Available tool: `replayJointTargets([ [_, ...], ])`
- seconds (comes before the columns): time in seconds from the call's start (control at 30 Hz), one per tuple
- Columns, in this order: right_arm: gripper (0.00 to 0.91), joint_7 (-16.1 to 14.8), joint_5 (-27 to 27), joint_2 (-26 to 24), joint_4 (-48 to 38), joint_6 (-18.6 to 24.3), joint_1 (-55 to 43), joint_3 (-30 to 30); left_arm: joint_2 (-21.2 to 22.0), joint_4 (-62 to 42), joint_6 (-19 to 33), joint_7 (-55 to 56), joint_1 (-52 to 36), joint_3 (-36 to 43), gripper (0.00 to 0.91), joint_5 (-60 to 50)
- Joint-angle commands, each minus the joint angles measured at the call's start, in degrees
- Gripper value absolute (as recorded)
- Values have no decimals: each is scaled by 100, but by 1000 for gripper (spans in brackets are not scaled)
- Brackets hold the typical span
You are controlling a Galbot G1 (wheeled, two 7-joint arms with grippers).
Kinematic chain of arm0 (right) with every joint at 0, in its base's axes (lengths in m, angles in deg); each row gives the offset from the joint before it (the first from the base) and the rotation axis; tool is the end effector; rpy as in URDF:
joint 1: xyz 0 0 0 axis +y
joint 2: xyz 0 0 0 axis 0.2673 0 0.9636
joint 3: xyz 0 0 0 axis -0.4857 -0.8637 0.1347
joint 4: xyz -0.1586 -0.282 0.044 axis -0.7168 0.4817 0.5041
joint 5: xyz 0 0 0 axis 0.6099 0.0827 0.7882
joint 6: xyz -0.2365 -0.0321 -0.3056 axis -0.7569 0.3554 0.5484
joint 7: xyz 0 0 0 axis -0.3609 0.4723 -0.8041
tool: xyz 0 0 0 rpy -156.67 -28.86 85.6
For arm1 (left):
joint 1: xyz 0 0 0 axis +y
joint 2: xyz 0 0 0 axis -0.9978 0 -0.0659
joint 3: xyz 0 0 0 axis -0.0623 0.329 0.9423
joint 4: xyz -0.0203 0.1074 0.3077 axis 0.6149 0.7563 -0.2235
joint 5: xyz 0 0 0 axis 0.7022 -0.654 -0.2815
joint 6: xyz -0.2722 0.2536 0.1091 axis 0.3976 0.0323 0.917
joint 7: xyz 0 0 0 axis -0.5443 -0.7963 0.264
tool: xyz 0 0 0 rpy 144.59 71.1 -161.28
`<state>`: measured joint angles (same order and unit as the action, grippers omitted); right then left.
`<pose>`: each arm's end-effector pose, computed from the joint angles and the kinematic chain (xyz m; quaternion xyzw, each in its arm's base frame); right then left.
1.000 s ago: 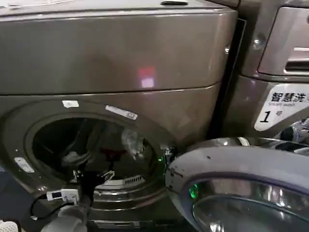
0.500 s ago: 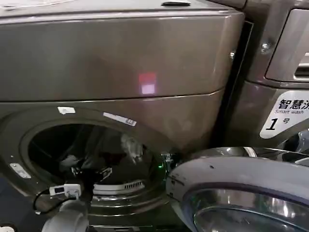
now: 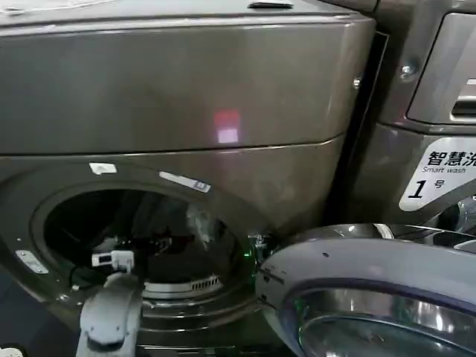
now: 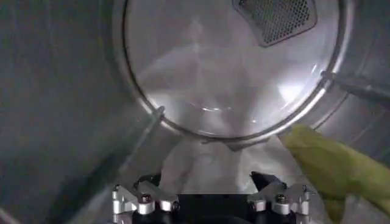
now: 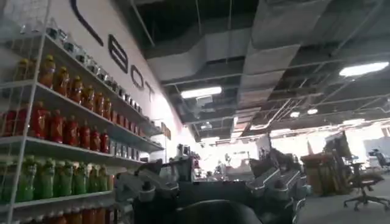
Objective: Grasp the clothes from the dryer.
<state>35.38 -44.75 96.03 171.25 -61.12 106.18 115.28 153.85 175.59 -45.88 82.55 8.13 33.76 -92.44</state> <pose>-0.1001 -0.4641 -0.0577 0.6473 0.7333 -0.1031 0.1806 0.3323 0.0362 -0.1718 0.0553 -0.9794 -0.1015 0.1656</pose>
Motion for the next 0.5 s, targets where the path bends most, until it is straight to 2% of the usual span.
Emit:
replayJointTargets([
  [0.03,907,-11,9,-4,-9,22,-1,-23,6,-1728,1033,-282,-1536,-5,907,-34],
  [0.27,907,-13,2,-26,28,14,-20,-60,86,-2413,1445,-357,-2083,4,907,-63],
  [0.5,907,-11,2,-32,32,16,-25,-81,121,-2936,1608,-345,-2375,-12,907,-162],
])
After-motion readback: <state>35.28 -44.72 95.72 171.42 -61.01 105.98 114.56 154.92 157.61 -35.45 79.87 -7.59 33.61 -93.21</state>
